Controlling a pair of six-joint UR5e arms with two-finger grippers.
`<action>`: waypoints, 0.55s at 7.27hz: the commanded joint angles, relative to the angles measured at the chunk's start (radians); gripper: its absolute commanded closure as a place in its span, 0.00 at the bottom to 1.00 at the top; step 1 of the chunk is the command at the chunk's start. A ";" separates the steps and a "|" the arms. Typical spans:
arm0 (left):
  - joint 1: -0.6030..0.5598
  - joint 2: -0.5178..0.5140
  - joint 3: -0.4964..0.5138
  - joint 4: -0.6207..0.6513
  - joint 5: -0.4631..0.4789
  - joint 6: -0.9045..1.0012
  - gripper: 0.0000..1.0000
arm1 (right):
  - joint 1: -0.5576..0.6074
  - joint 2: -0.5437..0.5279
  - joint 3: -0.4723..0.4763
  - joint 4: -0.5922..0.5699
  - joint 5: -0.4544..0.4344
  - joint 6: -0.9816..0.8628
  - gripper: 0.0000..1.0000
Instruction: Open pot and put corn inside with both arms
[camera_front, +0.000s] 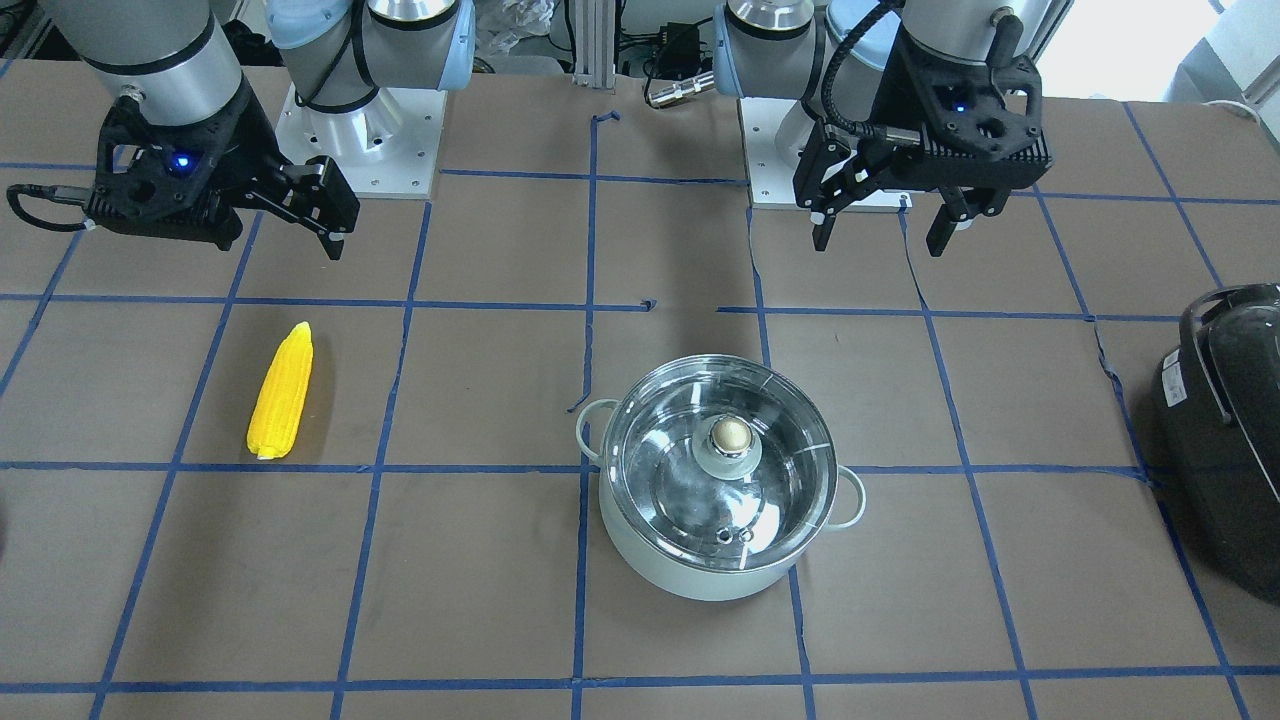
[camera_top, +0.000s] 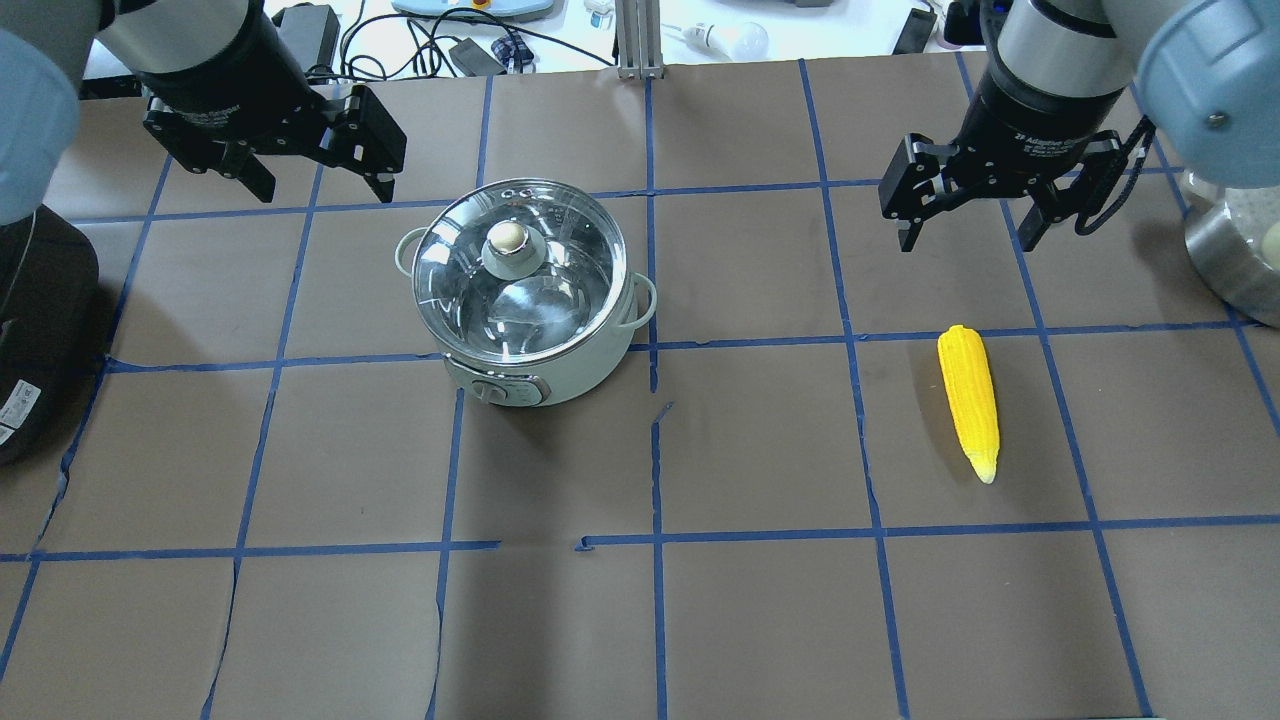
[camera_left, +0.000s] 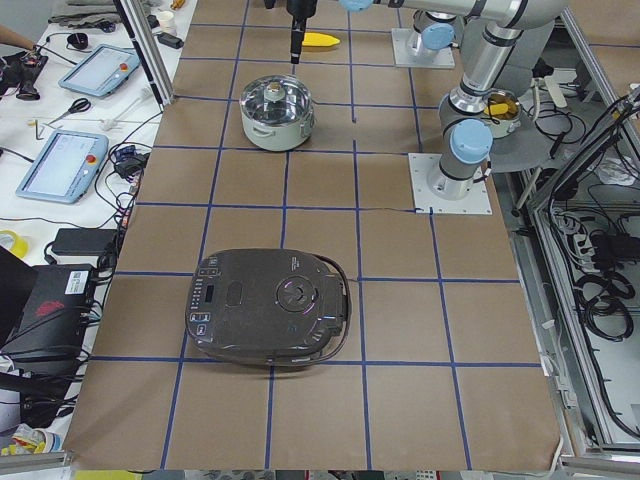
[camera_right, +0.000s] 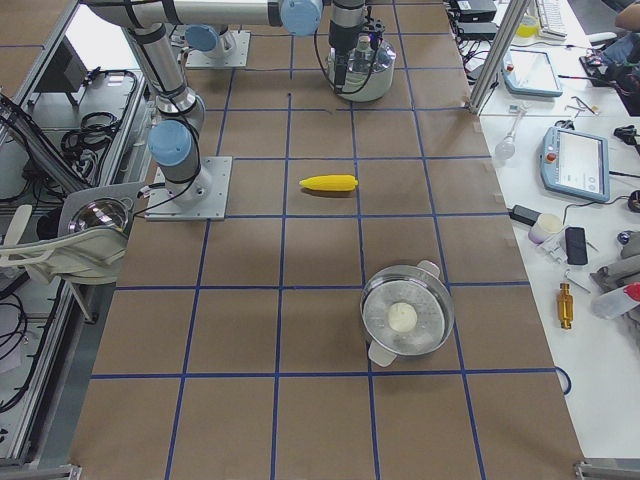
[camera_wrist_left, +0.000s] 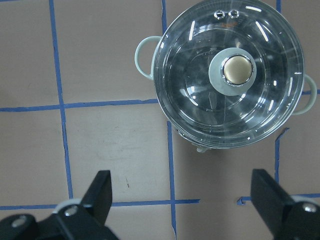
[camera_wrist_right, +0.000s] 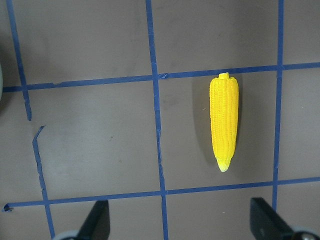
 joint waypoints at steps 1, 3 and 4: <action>-0.001 -0.001 0.002 0.002 -0.001 0.000 0.00 | 0.000 -0.001 0.000 0.000 0.002 0.000 0.00; -0.001 -0.003 0.003 0.002 -0.001 0.000 0.00 | 0.000 -0.008 0.001 0.000 0.003 0.000 0.00; 0.002 -0.003 0.005 0.003 -0.001 0.000 0.00 | 0.000 -0.007 0.003 0.000 0.002 -0.001 0.00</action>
